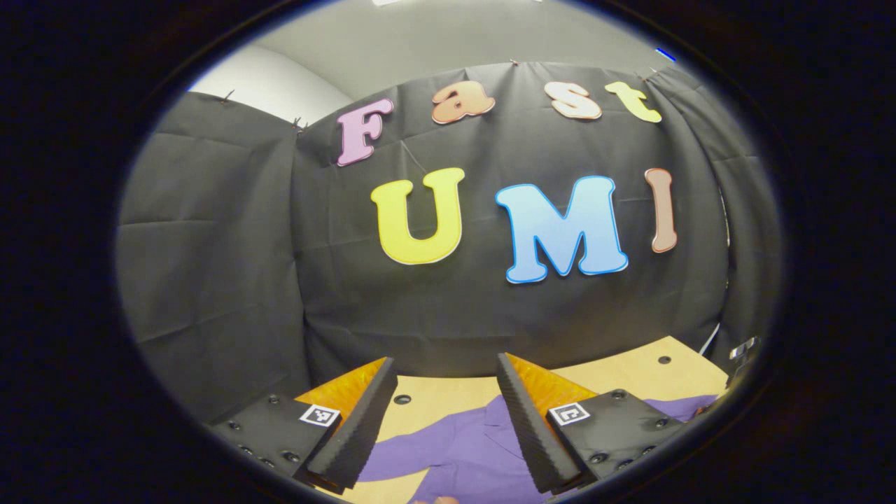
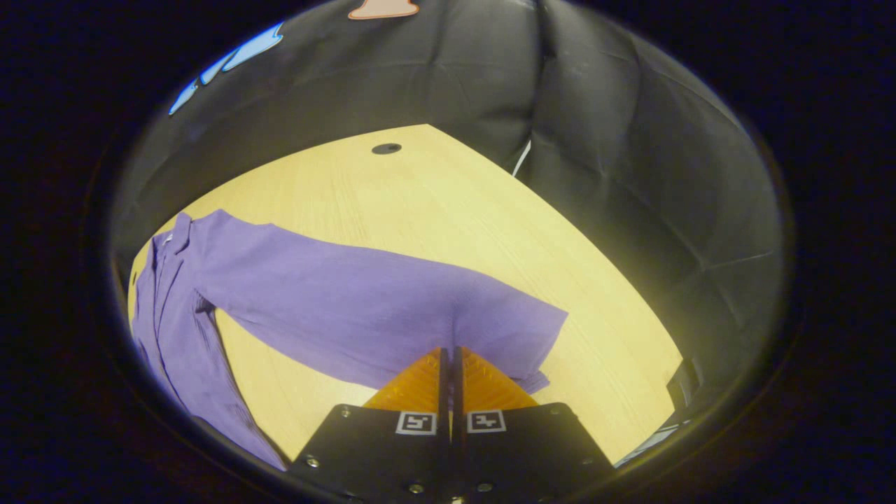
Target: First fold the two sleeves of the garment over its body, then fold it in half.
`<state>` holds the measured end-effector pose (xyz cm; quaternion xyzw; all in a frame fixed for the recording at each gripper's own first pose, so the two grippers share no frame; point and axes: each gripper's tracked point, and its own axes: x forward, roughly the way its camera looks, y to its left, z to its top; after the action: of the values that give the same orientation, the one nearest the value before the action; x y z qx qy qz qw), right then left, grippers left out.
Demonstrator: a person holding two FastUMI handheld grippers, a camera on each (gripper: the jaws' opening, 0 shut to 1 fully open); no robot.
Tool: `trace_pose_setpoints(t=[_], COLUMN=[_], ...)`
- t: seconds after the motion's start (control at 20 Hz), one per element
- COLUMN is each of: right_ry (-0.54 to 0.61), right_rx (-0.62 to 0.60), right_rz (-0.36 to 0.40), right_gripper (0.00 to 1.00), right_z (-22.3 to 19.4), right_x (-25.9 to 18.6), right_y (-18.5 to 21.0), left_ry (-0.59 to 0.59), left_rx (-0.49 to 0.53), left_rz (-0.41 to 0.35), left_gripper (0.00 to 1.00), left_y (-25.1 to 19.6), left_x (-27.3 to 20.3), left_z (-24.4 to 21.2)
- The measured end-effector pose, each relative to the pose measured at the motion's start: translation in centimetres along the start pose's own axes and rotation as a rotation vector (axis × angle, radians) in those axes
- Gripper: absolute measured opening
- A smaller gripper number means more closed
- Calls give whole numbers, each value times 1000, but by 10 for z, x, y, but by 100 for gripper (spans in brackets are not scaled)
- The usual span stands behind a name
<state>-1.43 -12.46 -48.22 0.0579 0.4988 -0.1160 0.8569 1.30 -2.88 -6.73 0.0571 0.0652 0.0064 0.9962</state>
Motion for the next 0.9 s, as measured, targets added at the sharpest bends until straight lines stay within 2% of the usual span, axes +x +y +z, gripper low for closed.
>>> trace_pose_setpoints(t=[0.25,0.45,0.65,0.9], right_ry=[-20,-58,-89,-109], right_rx=[70,114,131,102], right_rz=[35,118,224,381], right_gripper=[1,1,1,1], right_z=[15,37,62,89], right_x=[-9,-26,-44,-72], right_y=[9,39,92,188], left_ry=[-3,-9,-11,-1], left_rx=[-6,-13,-28,-50], left_rz=[23,26,23,55], left_gripper=[89,89,89,89], left_y=[16,21,25,52], left_x=[0,2,3,0], left_z=[-2,-4,-6,-18])
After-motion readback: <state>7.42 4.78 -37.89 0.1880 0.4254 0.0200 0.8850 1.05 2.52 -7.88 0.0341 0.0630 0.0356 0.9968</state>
